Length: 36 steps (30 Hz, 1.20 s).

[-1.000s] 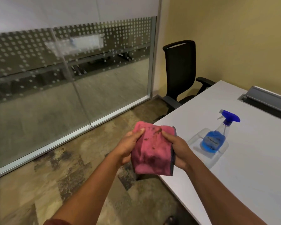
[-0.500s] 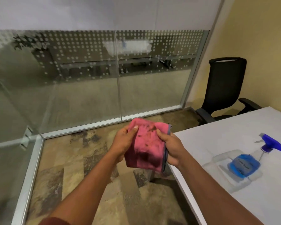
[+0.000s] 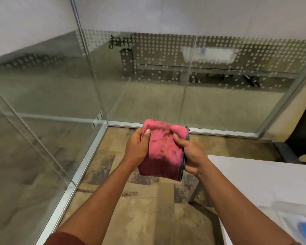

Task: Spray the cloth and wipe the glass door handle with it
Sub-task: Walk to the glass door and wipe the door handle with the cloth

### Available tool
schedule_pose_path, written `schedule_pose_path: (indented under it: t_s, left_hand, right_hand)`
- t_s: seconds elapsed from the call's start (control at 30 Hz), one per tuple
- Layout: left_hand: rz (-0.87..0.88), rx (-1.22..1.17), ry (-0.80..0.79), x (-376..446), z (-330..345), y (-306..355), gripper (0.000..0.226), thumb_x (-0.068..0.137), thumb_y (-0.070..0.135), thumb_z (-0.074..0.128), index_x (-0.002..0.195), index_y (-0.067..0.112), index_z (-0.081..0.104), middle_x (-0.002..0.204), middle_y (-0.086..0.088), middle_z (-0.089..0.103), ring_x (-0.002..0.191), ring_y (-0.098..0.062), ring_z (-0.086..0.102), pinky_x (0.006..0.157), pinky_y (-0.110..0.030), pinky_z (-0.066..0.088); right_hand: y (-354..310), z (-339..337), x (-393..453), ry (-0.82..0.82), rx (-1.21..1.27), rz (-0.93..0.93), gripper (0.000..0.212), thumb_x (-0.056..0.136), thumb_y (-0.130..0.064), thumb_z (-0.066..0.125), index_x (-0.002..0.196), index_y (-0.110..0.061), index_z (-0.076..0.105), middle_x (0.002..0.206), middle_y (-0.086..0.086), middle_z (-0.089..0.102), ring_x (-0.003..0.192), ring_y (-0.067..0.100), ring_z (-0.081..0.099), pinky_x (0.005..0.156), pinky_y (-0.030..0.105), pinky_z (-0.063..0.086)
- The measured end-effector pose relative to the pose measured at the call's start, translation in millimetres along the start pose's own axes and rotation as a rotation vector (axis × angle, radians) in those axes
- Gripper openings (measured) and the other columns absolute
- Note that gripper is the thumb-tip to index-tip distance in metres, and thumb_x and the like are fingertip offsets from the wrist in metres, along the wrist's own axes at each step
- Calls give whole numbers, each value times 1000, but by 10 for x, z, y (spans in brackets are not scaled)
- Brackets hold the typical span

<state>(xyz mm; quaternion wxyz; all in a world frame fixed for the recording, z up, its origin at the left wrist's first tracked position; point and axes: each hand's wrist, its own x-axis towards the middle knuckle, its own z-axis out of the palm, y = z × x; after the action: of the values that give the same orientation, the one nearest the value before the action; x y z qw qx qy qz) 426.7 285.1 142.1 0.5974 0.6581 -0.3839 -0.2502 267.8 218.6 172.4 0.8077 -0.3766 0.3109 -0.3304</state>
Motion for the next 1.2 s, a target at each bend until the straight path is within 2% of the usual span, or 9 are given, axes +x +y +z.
schedule_pose_path:
  t_s: [0.1, 0.23, 0.43, 0.6, 0.8, 0.93, 1.03, 1.1, 1.2]
  left_hand:
    - [-9, 2, 63, -202, -212, 24, 19, 103, 38, 51, 100, 36, 69, 99, 7, 75, 97, -14, 70, 90, -42, 58]
    - [6, 4, 161, -475, -526, 71, 19, 106, 26, 49, 105, 36, 65, 99, 14, 72, 96, -7, 67, 84, -17, 53]
    - [-24, -35, 296, -835, -1136, 35, 21, 95, 42, 52, 105, 51, 68, 111, 5, 75, 110, -18, 70, 102, -47, 54]
    - [-35, -101, 420, -1228, -1662, -15, 21, 101, 31, 54, 110, 42, 69, 112, 5, 76, 107, -14, 71, 100, -39, 54]
    - [-135, -176, 573, -1872, -2292, -18, 21, 107, 22, 48, 109, 31, 67, 109, 4, 75, 100, -12, 71, 89, -30, 56]
    - [-166, -146, 666, -2398, -2723, -43, 18, 103, 32, 55, 103, 25, 72, 103, -3, 77, 93, -17, 70, 86, -38, 57]
    - [-182, -23, 726, -2819, -3036, -49, 41, 88, 58, 60, 95, 20, 74, 87, -11, 74, 78, -16, 62, 76, -51, 57]
    - [-165, -7, 765, -3109, -3211, -72, 53, 81, 66, 59, 94, 17, 73, 80, -7, 68, 73, -16, 56, 67, -45, 52]
    - [-124, 41, 820, -3523, -3436, -49, 49, 84, 64, 58, 94, 18, 73, 77, -3, 65, 71, -13, 52, 64, -40, 48]
  right_hand:
    - [102, 138, -75, -84, -19, 28, 19, 99, -6, 52, 107, -6, 69, 93, 12, 77, 81, 21, 75, 68, 33, 62]
    - [318, 350, -164, -220, -6, 125, 26, 93, -10, 60, 117, -1, 68, 107, 18, 73, 91, 26, 72, 83, 39, 61]
    - [593, 855, -286, -404, -172, 273, 39, 85, -13, 68, 121, 1, 66, 114, 20, 72, 95, 28, 71, 88, 38, 59]
    - [891, 1304, -424, -509, -246, 342, 36, 85, -9, 69, 119, 2, 67, 119, 24, 69, 107, 36, 67, 97, 47, 53]
    - [1389, 1888, -840, -586, -257, 393, 21, 91, -4, 62, 110, -1, 70, 100, 17, 76, 86, 27, 74, 77, 37, 61]
    - [1697, 2239, -1226, -644, -241, 441, 16, 93, -6, 60, 105, -2, 70, 91, 16, 76, 76, 25, 74, 70, 35, 62]
    - [1922, 2461, -1504, -658, -231, 460, 16, 93, -7, 61, 105, -3, 70, 86, 15, 75, 72, 24, 72, 68, 36, 61]
    - [2084, 2592, -1706, -680, -212, 499, 16, 92, -9, 61, 104, -4, 70, 88, 16, 75, 75, 26, 72, 70, 38, 61]
    - [2324, 2783, -2030, -739, -169, 590, 18, 93, -10, 58, 102, -1, 70, 91, 19, 75, 78, 29, 73, 71, 40, 62]
